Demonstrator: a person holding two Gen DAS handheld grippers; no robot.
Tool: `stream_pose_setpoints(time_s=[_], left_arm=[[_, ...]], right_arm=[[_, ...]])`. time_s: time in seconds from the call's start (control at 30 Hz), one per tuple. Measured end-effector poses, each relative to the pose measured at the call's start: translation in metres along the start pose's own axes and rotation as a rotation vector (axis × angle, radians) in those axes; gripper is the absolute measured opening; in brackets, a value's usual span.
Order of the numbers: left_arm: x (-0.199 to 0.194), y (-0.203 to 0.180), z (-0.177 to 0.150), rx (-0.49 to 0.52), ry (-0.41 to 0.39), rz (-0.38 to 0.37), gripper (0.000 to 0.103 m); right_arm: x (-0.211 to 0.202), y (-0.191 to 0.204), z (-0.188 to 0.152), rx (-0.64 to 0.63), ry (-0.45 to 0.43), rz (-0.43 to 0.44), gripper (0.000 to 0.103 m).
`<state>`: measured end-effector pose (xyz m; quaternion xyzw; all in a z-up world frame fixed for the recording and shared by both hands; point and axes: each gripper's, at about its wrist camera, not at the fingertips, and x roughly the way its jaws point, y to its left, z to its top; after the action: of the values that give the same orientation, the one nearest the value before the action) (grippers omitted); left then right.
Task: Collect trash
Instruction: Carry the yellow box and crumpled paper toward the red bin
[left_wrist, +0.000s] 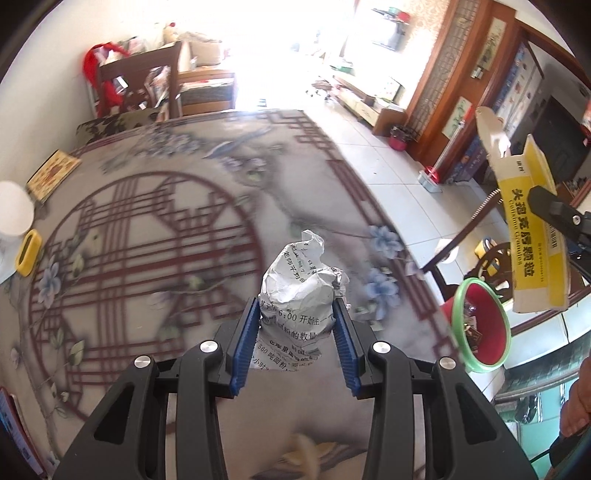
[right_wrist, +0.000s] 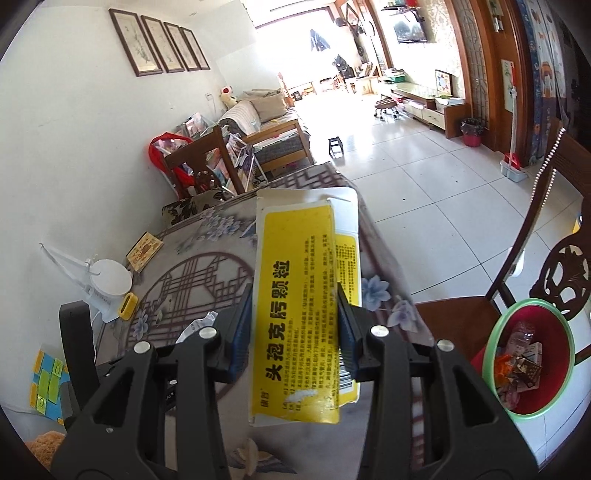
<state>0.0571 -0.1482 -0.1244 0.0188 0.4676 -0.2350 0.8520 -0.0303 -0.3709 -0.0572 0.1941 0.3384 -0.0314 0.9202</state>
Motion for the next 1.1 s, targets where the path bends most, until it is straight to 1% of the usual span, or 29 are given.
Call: stream_pose_setpoints(time_s=[0.27, 0.57, 0.7, 0.93, 1.1], left_arm=[[0.019, -0.068, 0.01, 0.076, 0.013, -0.044, 0.038], [0.039, -0.14, 0.013, 0.166, 0.039, -0.085, 0.038], [0.048, -0.166, 0.012, 0.194, 0.053, -0.101, 0.038], [0.053, -0.21, 0.007, 0.248, 0.064, -0.136, 0.038], [0.052, -0.23, 0.007, 0.28, 0.063, -0.142, 0.038]], right_arm=[[-0.025, -0.061, 0.002, 0.047, -0.027, -0.058, 0.04], [-0.05, -0.129, 0.0, 0.126, -0.05, -0.123, 0.04], [-0.057, -0.158, -0.006, 0.163, -0.044, -0.152, 0.04], [-0.067, -0.195, -0.018, 0.21, -0.031, -0.193, 0.04], [-0.073, -0.218, -0.025, 0.239, -0.023, -0.215, 0.04]])
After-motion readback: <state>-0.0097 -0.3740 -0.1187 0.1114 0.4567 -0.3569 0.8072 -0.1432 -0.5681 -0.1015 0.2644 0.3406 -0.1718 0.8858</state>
